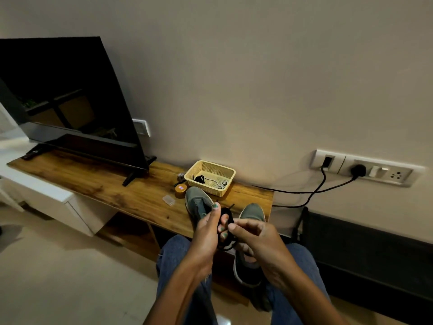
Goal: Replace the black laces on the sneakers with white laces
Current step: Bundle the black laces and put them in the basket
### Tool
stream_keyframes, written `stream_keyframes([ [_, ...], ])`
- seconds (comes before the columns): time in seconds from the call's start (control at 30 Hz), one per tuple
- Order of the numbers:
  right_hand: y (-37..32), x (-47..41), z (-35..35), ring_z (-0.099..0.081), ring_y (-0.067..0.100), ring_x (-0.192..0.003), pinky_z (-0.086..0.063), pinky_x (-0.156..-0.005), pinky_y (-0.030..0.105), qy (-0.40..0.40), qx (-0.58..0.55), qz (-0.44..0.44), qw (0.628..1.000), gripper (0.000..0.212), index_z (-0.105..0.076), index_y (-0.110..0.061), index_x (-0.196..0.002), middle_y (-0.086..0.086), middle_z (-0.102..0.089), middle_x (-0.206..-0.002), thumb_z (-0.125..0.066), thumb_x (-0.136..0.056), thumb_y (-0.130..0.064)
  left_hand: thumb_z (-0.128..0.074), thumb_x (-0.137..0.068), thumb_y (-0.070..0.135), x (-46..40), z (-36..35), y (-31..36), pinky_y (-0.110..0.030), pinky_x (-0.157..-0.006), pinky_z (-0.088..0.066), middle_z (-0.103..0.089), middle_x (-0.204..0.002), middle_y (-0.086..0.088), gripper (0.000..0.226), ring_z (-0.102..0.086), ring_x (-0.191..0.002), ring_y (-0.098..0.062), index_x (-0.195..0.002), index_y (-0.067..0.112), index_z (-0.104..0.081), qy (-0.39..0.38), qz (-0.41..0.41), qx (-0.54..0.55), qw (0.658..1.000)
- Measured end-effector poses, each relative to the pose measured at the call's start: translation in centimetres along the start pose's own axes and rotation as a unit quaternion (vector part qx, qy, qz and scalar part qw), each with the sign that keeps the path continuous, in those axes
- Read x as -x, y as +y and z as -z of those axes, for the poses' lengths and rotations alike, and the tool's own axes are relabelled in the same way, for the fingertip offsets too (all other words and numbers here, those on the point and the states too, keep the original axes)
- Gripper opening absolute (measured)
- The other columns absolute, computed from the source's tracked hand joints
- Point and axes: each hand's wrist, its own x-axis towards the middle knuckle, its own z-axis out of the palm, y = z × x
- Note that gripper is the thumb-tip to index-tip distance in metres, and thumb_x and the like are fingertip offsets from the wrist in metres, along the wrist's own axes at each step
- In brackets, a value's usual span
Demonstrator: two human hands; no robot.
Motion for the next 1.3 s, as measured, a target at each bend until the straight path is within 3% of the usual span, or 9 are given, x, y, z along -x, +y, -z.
stream_keyframes([
  [0.13,-0.1,-0.3,0.2,-0.053,-0.003,-0.04,-0.038,-0.04,0.008,0.011,0.053,0.016,0.998,0.014,-0.065,0.001,-0.086,-0.006,-0.06,-0.047,-0.053,-0.093,0.001,-0.038,-0.097,0.047,0.0,0.2,-0.1,-0.03,-0.065,-0.039,-0.037,-0.048,0.008,0.046,-0.043,-0.053,-0.01,-0.06,0.02,-0.047,-0.017,-0.004,-0.02,1.0],
  [0.23,0.0,-0.6,0.2,-0.051,-0.003,-0.038,-0.036,-0.039,0.008,-0.01,0.063,-0.003,0.998,0.025,-0.06,-0.005,-0.078,-0.008,-0.057,-0.044,-0.044,-0.097,-0.001,-0.039,-0.098,0.043,-0.2,0.1,-0.1,-0.024,-0.059,-0.045,-0.05,-0.048,0.007,0.041,-0.054,-0.054,-0.01,-0.067,0.017,-0.048,-0.01,-0.009,-0.032,0.999],
  [0.37,0.2,-0.7,0.2,-0.056,0.003,-0.05,-0.039,-0.054,0.021,-0.038,-0.012,-0.06,0.997,0.031,-0.063,-0.014,-0.075,-0.001,-0.063,-0.065,-0.04,-0.095,-0.008,-0.045,-0.088,0.05,-0.4,0.1,-0.4,-0.03,-0.064,-0.042,-0.05,-0.07,-0.009,0.039,-0.05,-0.073,-0.024,-0.077,0.014,-0.051,-0.005,-0.002,-0.029,1.0],
  [0.5,0.1,-0.5,0.4,-0.061,0.007,-0.058,-0.044,-0.057,0.025,-0.075,-0.118,-0.1,0.985,0.025,-0.063,-0.013,-0.077,0.002,-0.067,-0.07,-0.043,-0.091,-0.012,-0.044,-0.092,0.046,-0.7,-0.1,-0.7,-0.027,-0.058,-0.04,-0.049,-0.067,-0.007,0.037,-0.049,-0.063,-0.017,-0.074,0.014,-0.05,-0.005,-0.001,-0.024,1.0],
  [0.7,1.2,-1.0,0.0,-0.062,0.009,-0.062,-0.049,-0.054,0.018,-0.043,-0.021,-0.011,0.999,0.019,-0.062,-0.007,-0.077,0.008,-0.063,-0.073,-0.053,-0.085,0.007,-0.04,-0.098,0.04,-0.6,-0.7,-1.0,-0.023,-0.055,-0.048,-0.06,-0.052,0.002,0.042,-0.06,-0.051,-0.009,-0.067,0.013,-0.052,-0.015,-0.003,-0.027,1.0],
  [0.83,1.8,-0.8,-0.5,-0.063,0.006,-0.061,-0.047,-0.053,0.016,0.014,0.069,0.097,0.993,0.019,-0.065,-0.007,-0.079,0.0,-0.066,-0.065,-0.053,-0.093,-0.003,-0.039,-0.099,0.04,-0.4,-0.7,-1.0,-0.019,-0.048,-0.044,-0.056,-0.047,0.007,0.044,-0.056,-0.048,-0.004,-0.064,0.016,-0.049,0.012,-0.008,-0.025,1.0],
  [1.0,3.1,-1.0,0.0,-0.059,0.005,-0.07,-0.047,-0.061,0.023,0.103,0.259,0.231,0.932,0.027,-0.065,-0.016,-0.082,-0.002,-0.063,-0.073,-0.048,-0.095,-0.032,-0.038,-0.099,0.04,-0.8,-0.5,-0.4,-0.026,-0.057,-0.042,-0.05,-0.042,0.008,0.044,-0.052,-0.049,-0.007,-0.064,0.017,-0.047,0.061,-0.014,-0.004,0.998],
  [1.17,2.4,-0.7,0.0,-0.056,0.004,-0.057,-0.045,-0.053,0.019,0.117,0.165,0.189,0.961,0.027,-0.068,-0.015,-0.088,0.002,-0.062,-0.066,-0.046,-0.094,-0.031,-0.039,-0.099,0.041,-1.1,0.2,-0.4,-0.035,-0.076,-0.044,-0.047,-0.046,0.009,0.042,-0.05,-0.059,-0.013,-0.067,0.016,-0.048,0.071,-0.012,0.019,0.997],
  [1.3,1.8,-1.0,0.2,-0.052,0.001,-0.047,-0.043,-0.046,0.013,0.137,0.021,0.109,0.984,0.012,-0.068,-0.011,-0.094,0.004,-0.059,-0.063,-0.056,-0.093,-0.012,-0.036,-0.098,0.042,-0.7,-0.2,-0.5,-0.023,-0.054,-0.031,-0.036,-0.042,0.01,0.043,-0.035,-0.04,-0.002,-0.064,0.017,-0.04,0.034,-0.026,0.009,0.999],
])
